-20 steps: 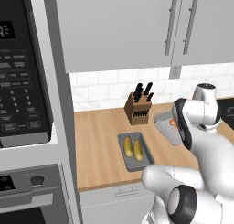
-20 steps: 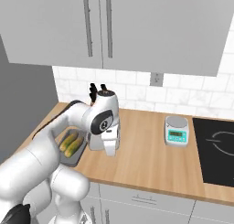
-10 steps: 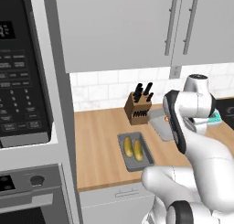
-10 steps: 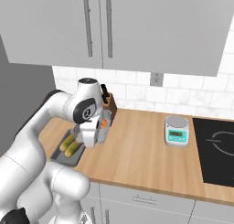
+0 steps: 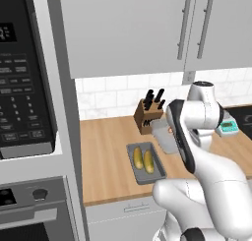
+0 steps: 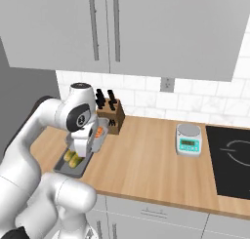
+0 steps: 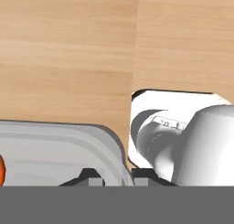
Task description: Take the meat container that has the shrimp and place it on the second highest rack of the freezer. Then take the vegetable container that has the cucumbers and place it on the highest rack of the freezer.
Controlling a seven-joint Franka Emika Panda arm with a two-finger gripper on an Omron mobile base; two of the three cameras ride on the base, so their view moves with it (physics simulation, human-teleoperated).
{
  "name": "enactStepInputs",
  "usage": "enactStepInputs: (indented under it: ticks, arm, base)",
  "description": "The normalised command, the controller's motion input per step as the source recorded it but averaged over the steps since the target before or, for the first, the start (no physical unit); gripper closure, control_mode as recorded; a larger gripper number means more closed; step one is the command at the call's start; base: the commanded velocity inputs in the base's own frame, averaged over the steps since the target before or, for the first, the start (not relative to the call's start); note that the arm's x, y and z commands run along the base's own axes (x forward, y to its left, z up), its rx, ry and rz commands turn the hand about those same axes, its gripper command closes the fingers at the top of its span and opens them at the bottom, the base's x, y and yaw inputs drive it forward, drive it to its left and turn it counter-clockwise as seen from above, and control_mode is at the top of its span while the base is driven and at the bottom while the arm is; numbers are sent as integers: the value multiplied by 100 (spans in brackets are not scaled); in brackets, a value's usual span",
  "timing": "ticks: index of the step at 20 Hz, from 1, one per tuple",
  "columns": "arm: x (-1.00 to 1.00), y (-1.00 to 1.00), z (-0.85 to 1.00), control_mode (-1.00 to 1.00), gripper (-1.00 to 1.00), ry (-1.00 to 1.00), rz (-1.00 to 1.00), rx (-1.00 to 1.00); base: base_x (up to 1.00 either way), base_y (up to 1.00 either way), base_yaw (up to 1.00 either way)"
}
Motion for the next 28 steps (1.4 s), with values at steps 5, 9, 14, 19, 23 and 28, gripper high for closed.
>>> enactStepInputs:
  ticks: [5, 9, 14, 19, 23, 28]
  arm:
    - [6, 34, 19, -100, 100, 0, -1, 2]
    - [0, 0, 33, -100, 100, 0, -4, 10]
    - [0, 0, 13, -100, 100, 0, -4, 3]
    - [0, 0, 12, -100, 100, 0, 0, 0]
    - [0, 0, 4, 100, 100, 0, 0, 0]
    - [0, 0, 0, 100, 100, 0, 0, 0]
  base:
    - [0, 0, 0]
    - [0, 0, 0]
    - [0, 0, 0]
    - [0, 0, 0]
    - [-33, 0, 0]
    - [-98, -37, 10]
